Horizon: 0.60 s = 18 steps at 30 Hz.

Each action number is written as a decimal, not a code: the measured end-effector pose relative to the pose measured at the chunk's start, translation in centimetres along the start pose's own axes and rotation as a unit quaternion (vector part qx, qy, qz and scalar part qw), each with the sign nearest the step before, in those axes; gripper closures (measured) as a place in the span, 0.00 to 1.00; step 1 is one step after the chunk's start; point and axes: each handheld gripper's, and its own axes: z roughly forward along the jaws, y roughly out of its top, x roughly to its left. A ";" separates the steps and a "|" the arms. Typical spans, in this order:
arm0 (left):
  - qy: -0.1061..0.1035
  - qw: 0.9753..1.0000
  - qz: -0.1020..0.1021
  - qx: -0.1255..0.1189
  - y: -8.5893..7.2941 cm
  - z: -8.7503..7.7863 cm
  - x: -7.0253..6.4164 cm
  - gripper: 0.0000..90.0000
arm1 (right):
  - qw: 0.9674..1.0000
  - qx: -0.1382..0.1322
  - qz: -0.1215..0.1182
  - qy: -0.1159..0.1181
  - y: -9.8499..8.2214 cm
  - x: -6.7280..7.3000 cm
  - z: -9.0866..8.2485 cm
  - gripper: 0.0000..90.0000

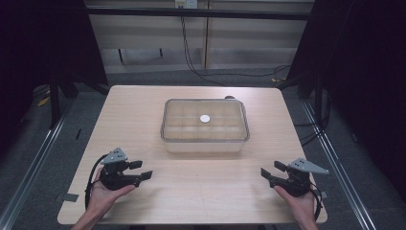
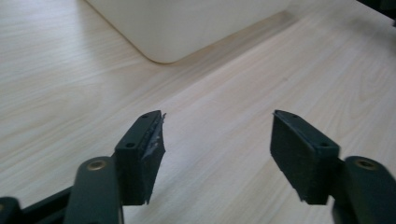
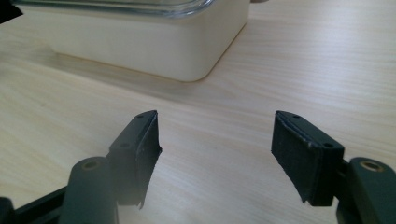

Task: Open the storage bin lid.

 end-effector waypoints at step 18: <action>0.009 1.000 0.002 -0.020 0.9 0.0 0.2 0.38 | 0.999 0.008 0.011 0.030 2.0 1.6 -0.2 0.38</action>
